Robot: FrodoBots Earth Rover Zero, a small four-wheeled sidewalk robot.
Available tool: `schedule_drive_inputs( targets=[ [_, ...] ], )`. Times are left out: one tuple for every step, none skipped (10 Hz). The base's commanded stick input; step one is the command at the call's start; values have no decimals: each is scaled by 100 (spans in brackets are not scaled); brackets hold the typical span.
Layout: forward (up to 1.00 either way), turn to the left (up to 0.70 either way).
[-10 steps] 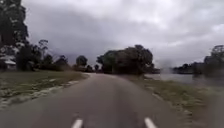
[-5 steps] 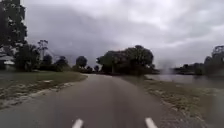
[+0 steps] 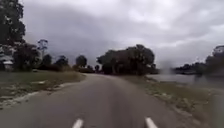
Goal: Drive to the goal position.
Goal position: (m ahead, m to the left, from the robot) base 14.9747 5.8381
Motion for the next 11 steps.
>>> schedule_drive_inputs(
  targets=[
    [84,3],
    [84,3],
    [84,3],
    [84,3],
    [84,3],
    [84,3],
    [84,3],
    [84,3],
    [84,3],
    [84,3],
    [84,3]
  ],
)
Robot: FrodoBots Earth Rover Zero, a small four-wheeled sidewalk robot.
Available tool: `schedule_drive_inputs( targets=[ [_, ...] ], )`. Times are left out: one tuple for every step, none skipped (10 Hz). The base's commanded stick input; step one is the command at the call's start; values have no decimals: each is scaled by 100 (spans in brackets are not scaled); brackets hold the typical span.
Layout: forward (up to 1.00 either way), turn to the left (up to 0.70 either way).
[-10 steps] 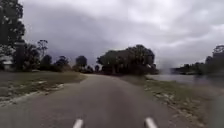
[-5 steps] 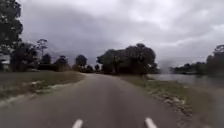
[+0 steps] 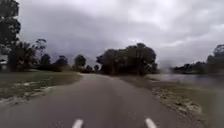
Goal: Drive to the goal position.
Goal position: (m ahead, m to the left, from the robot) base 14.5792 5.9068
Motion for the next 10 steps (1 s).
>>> schedule_drive_inputs(
  targets=[
    [84,3],
    [84,3],
    [84,3],
    [84,3],
    [84,3],
    [84,3],
    [84,3],
    [84,3],
    [84,3],
    [84,3]
  ],
)
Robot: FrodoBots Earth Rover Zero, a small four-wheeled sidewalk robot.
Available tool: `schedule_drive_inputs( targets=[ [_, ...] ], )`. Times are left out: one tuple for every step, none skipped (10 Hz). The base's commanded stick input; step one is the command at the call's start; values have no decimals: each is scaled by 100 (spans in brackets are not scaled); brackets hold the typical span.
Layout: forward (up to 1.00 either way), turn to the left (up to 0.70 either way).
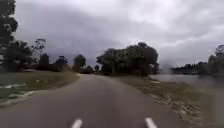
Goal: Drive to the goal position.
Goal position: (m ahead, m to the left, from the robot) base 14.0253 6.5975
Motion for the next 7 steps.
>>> schedule_drive_inputs(
  targets=[
    [84,3],
    [84,27],
    [84,13],
    [84,3],
    [84,3],
    [84,3],
    [84,3]
  ],
)
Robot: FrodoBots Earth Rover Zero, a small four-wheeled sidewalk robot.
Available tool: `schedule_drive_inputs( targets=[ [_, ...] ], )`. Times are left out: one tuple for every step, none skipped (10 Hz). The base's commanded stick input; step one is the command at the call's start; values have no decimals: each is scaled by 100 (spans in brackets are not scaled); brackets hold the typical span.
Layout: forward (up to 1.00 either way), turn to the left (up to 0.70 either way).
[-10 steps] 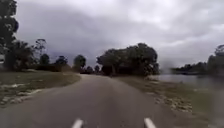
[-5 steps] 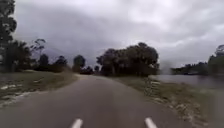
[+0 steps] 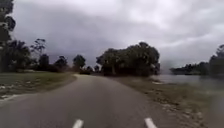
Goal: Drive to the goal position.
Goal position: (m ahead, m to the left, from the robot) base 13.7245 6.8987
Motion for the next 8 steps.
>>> schedule_drive_inputs(
  targets=[
    [84,3],
    [84,3],
    [84,3],
    [84,3],
    [84,5],
    [84,28],
    [84,33],
    [84,33]
  ],
)
